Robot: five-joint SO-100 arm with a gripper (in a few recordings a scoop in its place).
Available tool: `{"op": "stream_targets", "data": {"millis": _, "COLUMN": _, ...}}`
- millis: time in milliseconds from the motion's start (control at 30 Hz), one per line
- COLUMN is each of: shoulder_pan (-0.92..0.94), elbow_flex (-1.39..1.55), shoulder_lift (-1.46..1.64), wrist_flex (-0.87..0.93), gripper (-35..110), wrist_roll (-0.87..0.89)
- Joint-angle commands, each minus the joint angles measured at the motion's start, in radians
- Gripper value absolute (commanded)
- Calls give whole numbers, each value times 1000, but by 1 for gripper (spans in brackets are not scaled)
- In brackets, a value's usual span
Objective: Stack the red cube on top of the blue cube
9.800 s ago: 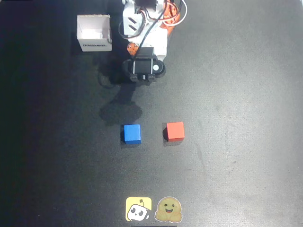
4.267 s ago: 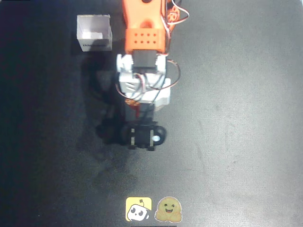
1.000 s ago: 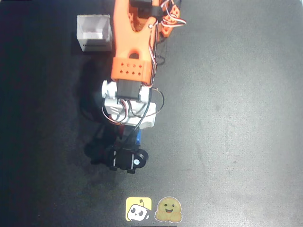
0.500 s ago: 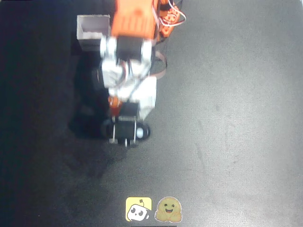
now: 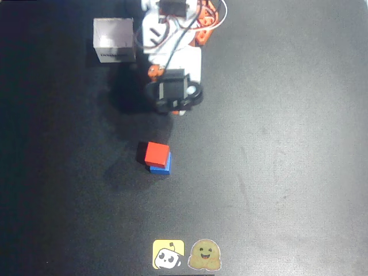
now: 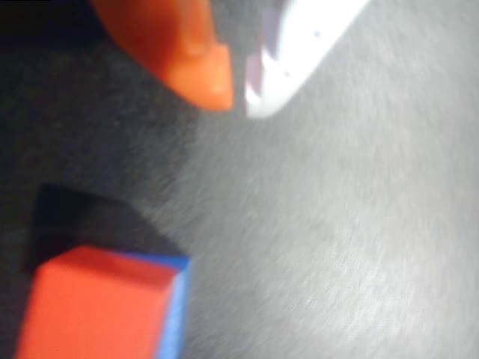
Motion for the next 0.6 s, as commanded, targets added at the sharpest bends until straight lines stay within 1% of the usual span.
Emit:
{"op": "stream_targets", "data": {"millis": 0, "shoulder_pan": -6, "elbow_flex": 106, "shoulder_lift": 161, "wrist_flex": -26, "gripper": 0, "wrist_roll": -3}}
{"op": "stream_targets", "data": {"millis": 133, "shoulder_pan": -6, "elbow_flex": 304, "shoulder_lift": 466, "wrist_flex": -5, "gripper": 0, "wrist_roll": -3}}
{"op": "stream_targets", "data": {"millis": 167, "shoulder_pan": -6, "elbow_flex": 334, "shoulder_lift": 497, "wrist_flex": 2, "gripper": 0, "wrist_roll": -3}}
{"op": "stream_targets", "data": {"millis": 333, "shoulder_pan": -6, "elbow_flex": 382, "shoulder_lift": 497, "wrist_flex": -12, "gripper": 0, "wrist_roll": -9}}
{"op": "stream_targets", "data": {"millis": 467, "shoulder_pan": -6, "elbow_flex": 383, "shoulder_lift": 497, "wrist_flex": 52, "gripper": 0, "wrist_roll": -17}}
{"op": "stream_targets", "data": {"millis": 567, "shoulder_pan": 0, "elbow_flex": 383, "shoulder_lift": 497, "wrist_flex": 135, "gripper": 0, "wrist_roll": -17}}
